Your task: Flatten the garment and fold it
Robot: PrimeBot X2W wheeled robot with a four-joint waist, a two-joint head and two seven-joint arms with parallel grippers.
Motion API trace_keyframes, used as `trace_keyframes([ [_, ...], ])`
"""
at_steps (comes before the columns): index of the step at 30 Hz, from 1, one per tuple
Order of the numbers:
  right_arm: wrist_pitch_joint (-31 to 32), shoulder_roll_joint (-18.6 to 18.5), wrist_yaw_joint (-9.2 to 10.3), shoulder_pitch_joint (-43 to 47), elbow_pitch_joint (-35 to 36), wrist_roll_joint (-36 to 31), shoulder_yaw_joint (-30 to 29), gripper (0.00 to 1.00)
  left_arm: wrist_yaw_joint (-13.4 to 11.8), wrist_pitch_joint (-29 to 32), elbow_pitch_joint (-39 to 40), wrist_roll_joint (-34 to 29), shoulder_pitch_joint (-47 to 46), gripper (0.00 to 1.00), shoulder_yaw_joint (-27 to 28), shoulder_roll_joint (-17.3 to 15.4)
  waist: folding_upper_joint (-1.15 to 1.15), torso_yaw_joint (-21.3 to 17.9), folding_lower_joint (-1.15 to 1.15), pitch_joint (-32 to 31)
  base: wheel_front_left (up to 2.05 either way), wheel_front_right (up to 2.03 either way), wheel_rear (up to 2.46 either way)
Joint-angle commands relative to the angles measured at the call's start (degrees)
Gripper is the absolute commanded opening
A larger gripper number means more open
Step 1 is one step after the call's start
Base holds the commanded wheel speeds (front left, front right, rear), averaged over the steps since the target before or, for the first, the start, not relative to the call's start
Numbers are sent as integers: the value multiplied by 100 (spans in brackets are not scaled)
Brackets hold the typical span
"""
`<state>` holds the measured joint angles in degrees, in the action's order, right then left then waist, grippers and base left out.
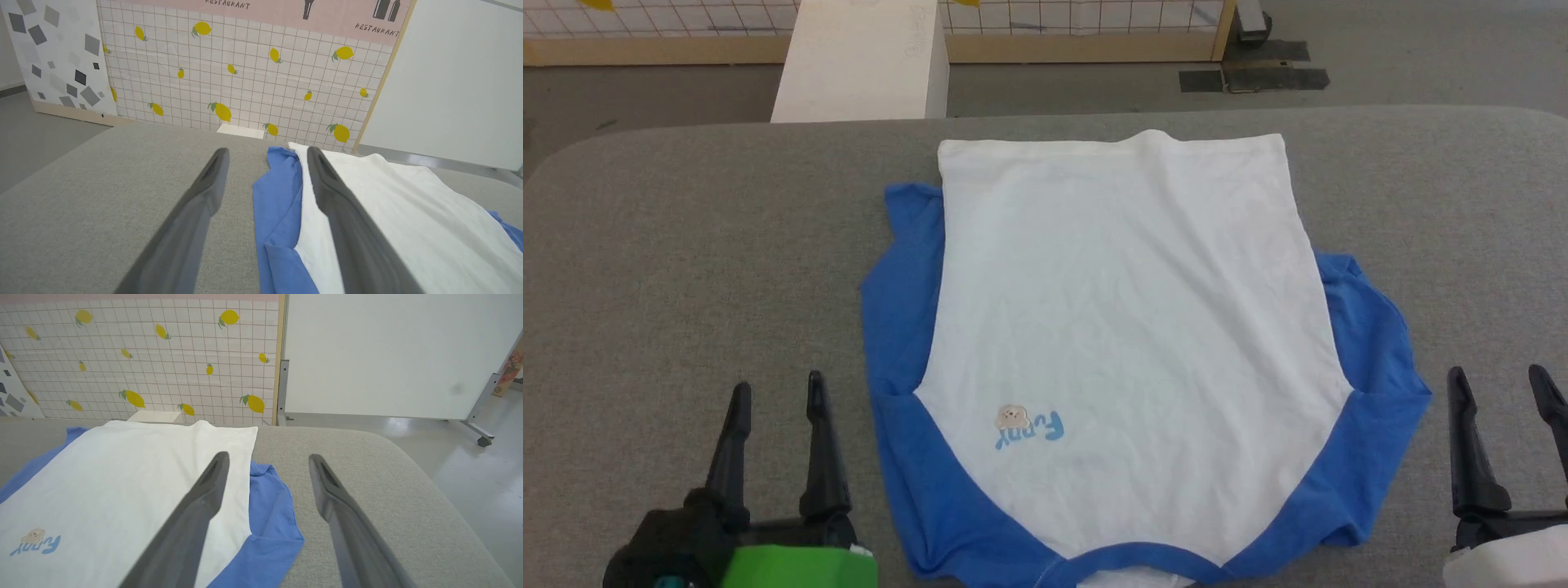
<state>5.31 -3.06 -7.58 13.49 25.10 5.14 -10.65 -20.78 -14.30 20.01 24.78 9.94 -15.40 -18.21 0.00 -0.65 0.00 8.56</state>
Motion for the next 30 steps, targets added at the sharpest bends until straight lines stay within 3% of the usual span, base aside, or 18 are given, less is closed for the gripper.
trace_keyframes([
  [1,-85,14,9,-163,-62,51,35,100,97,-40,-29,-89,-282,100,48,-98,0,-11,0,106,0,0,0],
  [4,-166,16,9,-284,-109,75,106,100,318,161,-19,-58,-767,100,144,-356,0,5,0,311,0,0,0],
  [7,-206,17,9,-469,-76,52,156,100,683,756,-120,51,-1596,100,273,-837,0,24,0,615,0,0,0],
  [11,-192,17,9,-740,26,-25,226,100,1172,1586,-314,637,-2863,100,488,-1190,0,21,0,1099,0,0,0],
  [13,-160,17,9,-870,95,-68,277,100,1460,2075,-565,735,-3498,100,472,-1519,0,1,0,1378,0,0,0],
  [16,-144,17,9,-1067,193,-88,289,100,1860,2717,-1112,1057,-4460,100,400,-1730,0,-23,0,1785,0,0,0],
  [22,-155,18,9,-1351,242,-91,308,100,2448,3752,-2109,1505,-5496,100,5,-1853,0,-110,0,2392,0,0,0],
  [30,-173,18,9,-1527,195,-100,339,100,2721,4348,-2709,1798,-5842,100,-422,-1937,0,-247,0,2823,0,0,0],
])
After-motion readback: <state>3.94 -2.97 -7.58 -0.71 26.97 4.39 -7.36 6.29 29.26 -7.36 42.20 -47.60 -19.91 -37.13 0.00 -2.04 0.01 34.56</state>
